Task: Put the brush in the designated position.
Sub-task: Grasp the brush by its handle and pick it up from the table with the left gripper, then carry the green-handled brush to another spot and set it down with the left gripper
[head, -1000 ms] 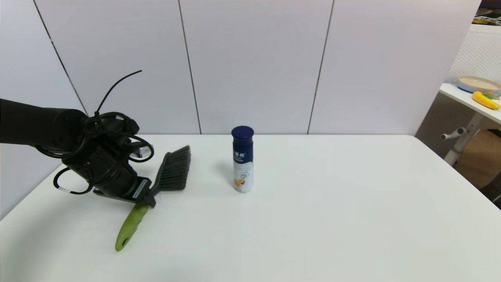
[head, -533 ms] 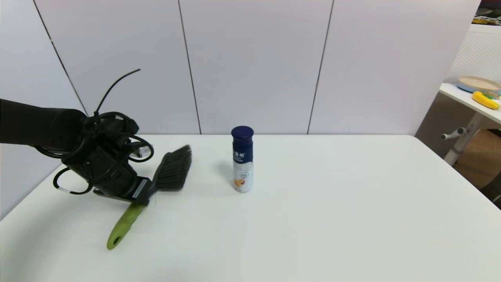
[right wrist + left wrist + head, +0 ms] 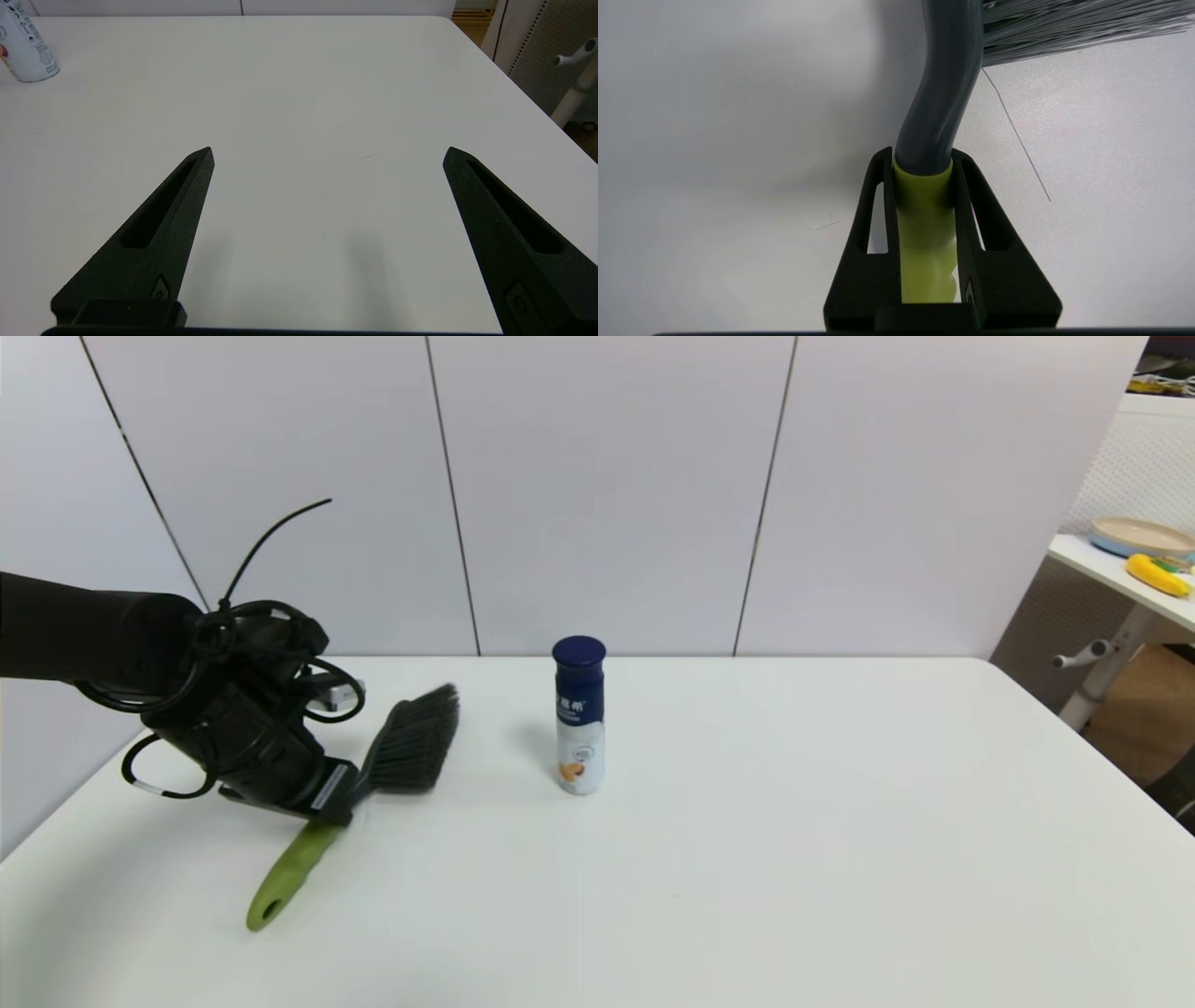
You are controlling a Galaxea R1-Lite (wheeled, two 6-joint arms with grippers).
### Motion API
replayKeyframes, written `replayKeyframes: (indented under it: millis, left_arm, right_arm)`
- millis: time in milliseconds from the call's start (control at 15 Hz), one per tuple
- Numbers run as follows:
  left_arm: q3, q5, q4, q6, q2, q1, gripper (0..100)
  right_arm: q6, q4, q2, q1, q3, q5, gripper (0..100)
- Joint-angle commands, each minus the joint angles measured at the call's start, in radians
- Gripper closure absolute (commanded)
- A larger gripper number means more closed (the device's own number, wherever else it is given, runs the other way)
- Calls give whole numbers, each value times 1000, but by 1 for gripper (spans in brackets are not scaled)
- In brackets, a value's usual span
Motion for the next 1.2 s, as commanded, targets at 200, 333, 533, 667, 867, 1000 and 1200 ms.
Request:
replayKeyframes:
  millis: [200, 333, 533, 667, 867, 1000, 1200]
  left_arm:
    - [-126, 1, 151, 5, -105, -1, 100]
    - [-185, 4, 212, 5, -140, -1, 100]
    - [-201, 4, 209, 22, -189, -1, 100]
    - [-203, 4, 208, 22, -212, -1, 100]
    - [-246, 5, 206, 38, -234, -1, 100]
    - [-283, 5, 186, 109, -221, 0, 100]
    - [-315, 1, 128, 264, -180, 0, 100]
  right_arm:
    - [0, 0, 1, 0, 2, 0, 0]
    - [0, 0, 1, 0, 2, 0, 0]
    - [0, 0, 1, 0, 2, 0, 0]
    - [0, 0, 1, 0, 2, 0, 0]
    - [0, 0, 1, 0, 2, 0, 0]
    - [0, 0, 1, 0, 2, 0, 0]
    - [0, 0, 1, 0, 2, 0, 0]
